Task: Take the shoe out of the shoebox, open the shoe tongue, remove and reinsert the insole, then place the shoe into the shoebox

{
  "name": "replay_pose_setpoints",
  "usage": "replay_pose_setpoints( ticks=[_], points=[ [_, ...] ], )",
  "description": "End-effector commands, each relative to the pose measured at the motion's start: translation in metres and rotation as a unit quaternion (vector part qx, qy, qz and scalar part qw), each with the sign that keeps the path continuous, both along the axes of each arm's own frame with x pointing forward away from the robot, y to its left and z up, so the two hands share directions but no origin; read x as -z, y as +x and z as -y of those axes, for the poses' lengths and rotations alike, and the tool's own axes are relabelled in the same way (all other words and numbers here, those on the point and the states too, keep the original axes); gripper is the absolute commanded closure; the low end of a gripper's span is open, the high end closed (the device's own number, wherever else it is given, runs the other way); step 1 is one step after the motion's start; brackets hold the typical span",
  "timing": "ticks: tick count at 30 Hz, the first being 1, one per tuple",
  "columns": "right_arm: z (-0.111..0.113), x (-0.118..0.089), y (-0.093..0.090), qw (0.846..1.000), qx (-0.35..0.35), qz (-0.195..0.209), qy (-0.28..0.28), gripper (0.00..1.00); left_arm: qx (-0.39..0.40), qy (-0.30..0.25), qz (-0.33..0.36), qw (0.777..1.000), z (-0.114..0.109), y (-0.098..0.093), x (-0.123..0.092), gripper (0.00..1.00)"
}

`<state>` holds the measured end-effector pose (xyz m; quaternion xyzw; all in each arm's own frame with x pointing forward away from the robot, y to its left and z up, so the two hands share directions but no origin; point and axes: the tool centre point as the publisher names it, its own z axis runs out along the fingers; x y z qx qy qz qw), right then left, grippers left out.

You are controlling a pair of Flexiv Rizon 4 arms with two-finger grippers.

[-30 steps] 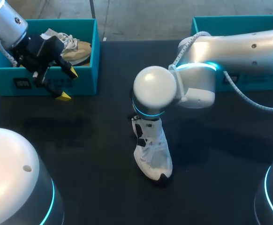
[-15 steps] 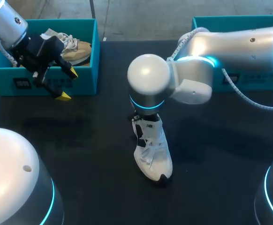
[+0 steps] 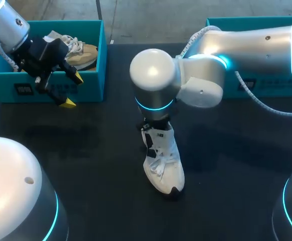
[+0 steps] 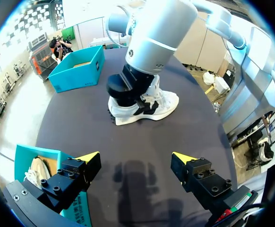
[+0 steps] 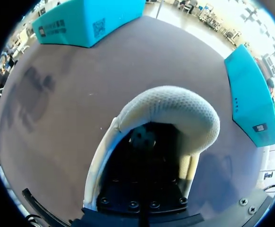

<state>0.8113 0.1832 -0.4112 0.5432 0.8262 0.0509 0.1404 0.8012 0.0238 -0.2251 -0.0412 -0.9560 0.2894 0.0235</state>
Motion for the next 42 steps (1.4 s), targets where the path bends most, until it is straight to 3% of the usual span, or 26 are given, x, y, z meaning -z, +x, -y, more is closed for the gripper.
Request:
replay_pose_setpoints(
  ticks=[1,6,16,29,42],
  points=[
    [0.028,0.043,-0.058,1.000,0.002,-0.008,-0.004,1.00,0.000,0.001,0.000,1.000,0.000,-0.001,0.000,0.00],
    [0.034,0.038,-0.065,1.000,0.006,-0.013,-0.009,1.00,0.000,0.001,0.000,1.000,0.000,-0.001,0.000,0.00],
    [0.037,0.000,-0.060,0.999,0.009,0.029,-0.011,1.00,0.000,0.001,0.000,1.000,0.000,-0.001,0.000,0.00],
    [0.019,-0.026,-0.022,0.996,-0.003,0.090,0.007,1.00,0.000,0.001,0.000,1.000,0.000,-0.001,0.000,0.00],
    [-0.010,-0.043,0.005,0.994,-0.027,0.098,0.024,1.00,0.000,0.001,0.000,1.000,0.000,-0.001,0.000,0.00]
  ],
)
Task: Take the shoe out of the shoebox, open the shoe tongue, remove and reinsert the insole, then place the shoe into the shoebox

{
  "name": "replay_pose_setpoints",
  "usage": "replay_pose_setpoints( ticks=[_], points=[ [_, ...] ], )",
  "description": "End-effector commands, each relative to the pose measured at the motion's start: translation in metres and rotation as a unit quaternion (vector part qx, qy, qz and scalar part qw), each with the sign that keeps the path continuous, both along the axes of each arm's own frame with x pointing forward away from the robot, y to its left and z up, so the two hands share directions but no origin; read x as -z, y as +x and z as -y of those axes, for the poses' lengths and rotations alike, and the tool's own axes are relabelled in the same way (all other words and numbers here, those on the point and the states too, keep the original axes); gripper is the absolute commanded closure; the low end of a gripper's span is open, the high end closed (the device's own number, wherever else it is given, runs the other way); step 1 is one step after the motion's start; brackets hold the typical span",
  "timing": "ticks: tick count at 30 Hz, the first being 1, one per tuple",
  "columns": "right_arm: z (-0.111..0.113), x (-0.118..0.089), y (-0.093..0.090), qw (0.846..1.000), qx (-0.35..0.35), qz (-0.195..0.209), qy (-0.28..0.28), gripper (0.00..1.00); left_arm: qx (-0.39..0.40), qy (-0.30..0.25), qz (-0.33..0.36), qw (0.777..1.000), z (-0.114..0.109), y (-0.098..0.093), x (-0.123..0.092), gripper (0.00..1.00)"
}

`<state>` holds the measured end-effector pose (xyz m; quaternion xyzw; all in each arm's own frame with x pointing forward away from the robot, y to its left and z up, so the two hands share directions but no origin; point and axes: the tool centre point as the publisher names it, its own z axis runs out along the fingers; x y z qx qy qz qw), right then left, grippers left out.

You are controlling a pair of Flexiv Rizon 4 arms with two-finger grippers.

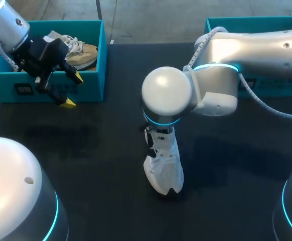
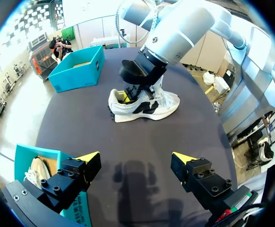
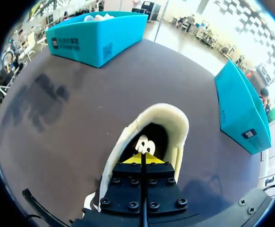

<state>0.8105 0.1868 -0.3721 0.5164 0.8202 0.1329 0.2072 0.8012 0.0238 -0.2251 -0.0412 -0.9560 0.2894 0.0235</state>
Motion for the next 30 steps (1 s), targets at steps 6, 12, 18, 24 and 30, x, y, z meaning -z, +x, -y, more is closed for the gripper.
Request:
replay_pose_setpoints(
  ticks=[6,12,18,24,30],
  points=[
    [-0.011,-0.005,0.018,0.999,0.005,-0.037,-0.003,1.00,0.000,0.001,0.000,1.000,0.000,-0.001,0.000,0.00],
    [-0.011,0.007,0.029,0.998,0.010,-0.056,-0.003,1.00,0.000,0.001,0.000,1.000,0.000,-0.001,0.000,0.00],
    [-0.008,0.017,0.030,0.998,0.013,-0.062,-0.007,1.00,0.000,0.001,0.000,1.000,0.000,-0.001,0.000,0.00],
    [0.000,0.031,0.023,0.997,0.020,-0.067,-0.020,1.00,0.000,0.001,0.000,1.000,0.000,-0.001,0.000,0.00],
    [0.005,0.045,0.010,0.995,0.023,-0.088,-0.030,1.00,0.000,0.001,0.000,1.000,0.000,-0.001,0.000,0.00]
  ],
)
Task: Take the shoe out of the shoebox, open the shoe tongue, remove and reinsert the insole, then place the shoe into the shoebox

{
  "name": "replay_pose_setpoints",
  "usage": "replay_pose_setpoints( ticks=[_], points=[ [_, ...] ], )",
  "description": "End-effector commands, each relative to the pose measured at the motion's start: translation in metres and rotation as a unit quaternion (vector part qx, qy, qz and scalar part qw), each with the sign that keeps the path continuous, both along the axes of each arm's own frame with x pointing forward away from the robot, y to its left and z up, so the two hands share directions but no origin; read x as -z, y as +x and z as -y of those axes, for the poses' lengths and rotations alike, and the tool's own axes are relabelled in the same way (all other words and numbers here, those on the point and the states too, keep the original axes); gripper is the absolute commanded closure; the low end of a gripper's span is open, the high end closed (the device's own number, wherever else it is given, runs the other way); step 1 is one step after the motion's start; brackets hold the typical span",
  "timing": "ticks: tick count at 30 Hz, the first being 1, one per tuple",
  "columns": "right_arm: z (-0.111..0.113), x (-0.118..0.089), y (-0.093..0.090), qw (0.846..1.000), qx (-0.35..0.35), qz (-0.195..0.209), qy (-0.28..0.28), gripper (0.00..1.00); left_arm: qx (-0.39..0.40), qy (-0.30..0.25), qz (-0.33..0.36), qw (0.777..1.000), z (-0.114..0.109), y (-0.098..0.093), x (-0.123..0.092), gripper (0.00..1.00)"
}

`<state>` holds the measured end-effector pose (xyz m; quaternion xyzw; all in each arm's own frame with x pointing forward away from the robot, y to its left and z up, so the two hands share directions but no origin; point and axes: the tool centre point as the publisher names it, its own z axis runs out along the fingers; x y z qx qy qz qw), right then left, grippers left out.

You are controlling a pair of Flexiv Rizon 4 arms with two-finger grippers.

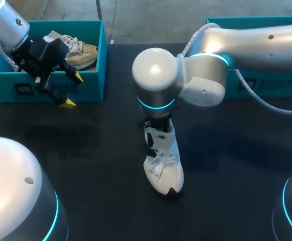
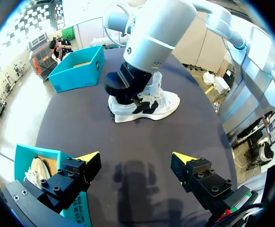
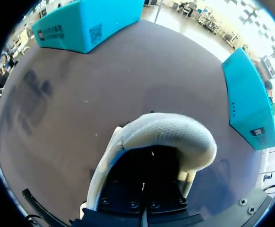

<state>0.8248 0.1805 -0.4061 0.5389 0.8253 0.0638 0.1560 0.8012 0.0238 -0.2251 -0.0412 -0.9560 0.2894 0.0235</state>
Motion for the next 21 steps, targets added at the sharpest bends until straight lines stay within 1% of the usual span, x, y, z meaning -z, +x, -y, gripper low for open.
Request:
replay_pose_setpoints(
  ticks=[1,9,16,21],
  points=[
    [-0.001,0.012,-0.006,1.000,-0.001,-0.009,-0.005,1.00,0.000,0.001,0.000,1.000,0.000,-0.001,0.000,0.00],
    [0.007,0.017,-0.024,1.000,-0.001,-0.028,-0.015,1.00,0.000,0.001,0.000,1.000,0.000,-0.001,0.000,0.00],
    [0.017,0.028,-0.042,0.999,0.010,-0.046,-0.017,1.00,0.000,0.001,0.000,1.000,0.000,-0.001,0.000,0.00],
    [0.021,0.034,-0.052,0.998,0.015,-0.056,-0.018,1.00,0.000,0.001,0.000,1.000,0.000,-0.001,0.000,0.00]
  ],
)
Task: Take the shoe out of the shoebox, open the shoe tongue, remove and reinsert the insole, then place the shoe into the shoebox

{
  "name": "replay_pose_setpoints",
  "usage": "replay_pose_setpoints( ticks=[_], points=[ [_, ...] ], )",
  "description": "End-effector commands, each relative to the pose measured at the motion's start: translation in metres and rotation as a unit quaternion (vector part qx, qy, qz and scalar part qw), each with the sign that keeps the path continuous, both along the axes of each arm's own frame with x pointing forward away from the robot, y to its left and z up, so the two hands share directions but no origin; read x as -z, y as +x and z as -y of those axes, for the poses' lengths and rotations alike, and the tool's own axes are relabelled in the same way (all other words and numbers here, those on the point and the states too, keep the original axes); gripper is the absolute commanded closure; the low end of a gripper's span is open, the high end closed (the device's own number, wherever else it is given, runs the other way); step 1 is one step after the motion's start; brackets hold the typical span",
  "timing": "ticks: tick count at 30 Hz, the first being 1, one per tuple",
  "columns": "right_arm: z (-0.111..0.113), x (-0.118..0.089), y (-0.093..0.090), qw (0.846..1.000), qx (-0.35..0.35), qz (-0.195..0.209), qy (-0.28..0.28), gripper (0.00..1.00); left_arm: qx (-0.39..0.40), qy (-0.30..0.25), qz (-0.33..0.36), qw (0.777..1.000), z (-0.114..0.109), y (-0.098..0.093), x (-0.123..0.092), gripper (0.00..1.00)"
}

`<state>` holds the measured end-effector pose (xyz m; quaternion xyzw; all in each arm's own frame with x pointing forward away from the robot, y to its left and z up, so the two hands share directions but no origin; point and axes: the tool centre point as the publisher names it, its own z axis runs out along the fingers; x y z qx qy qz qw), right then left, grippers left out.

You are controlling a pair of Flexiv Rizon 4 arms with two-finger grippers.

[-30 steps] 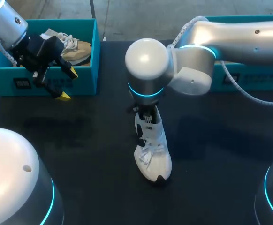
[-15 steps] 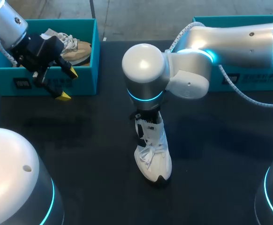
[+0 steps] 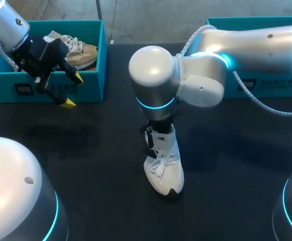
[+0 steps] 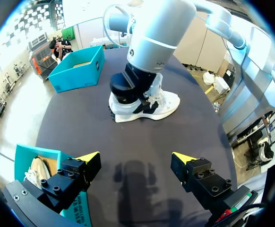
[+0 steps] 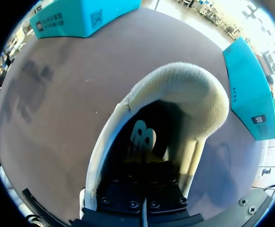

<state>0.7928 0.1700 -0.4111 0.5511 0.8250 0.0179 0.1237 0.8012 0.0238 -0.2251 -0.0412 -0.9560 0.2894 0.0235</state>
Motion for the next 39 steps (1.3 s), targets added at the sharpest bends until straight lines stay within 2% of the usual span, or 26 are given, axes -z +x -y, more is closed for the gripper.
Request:
replay_pose_setpoints(
  ticks=[1,4,14,20,24,30,36,39],
  points=[
    [0.011,0.029,-0.021,1.000,0.001,-0.006,0.000,1.00,0.000,0.001,0.000,1.000,0.000,-0.001,0.000,0.00],
    [0.013,0.027,-0.022,1.000,0.003,-0.006,-0.001,1.00,0.000,0.001,0.000,1.000,0.000,-0.001,0.000,0.00],
    [0.011,-0.004,-0.008,1.000,-0.001,0.027,-0.002,1.00,0.000,0.001,0.000,1.000,0.000,-0.001,0.000,0.00],
    [0.008,-0.024,-0.003,1.000,-0.002,0.031,0.000,1.00,0.000,0.001,0.000,1.000,0.000,-0.001,0.000,0.00],
    [0.006,-0.030,0.000,1.000,-0.001,0.031,0.001,1.00,0.000,0.001,0.000,1.000,0.000,-0.001,0.000,0.00],
    [0.003,-0.040,0.002,1.000,0.006,0.003,0.005,1.00,0.000,0.001,0.000,1.000,0.000,-0.001,0.000,0.00],
    [-0.001,-0.048,-0.001,0.997,0.033,-0.076,0.001,1.00,0.000,0.001,0.000,1.000,0.000,-0.001,0.000,0.00],
    [-0.001,-0.051,-0.002,0.997,0.037,-0.066,0.003,1.00,0.000,0.001,0.000,1.000,0.000,-0.001,0.000,0.00]
  ],
)
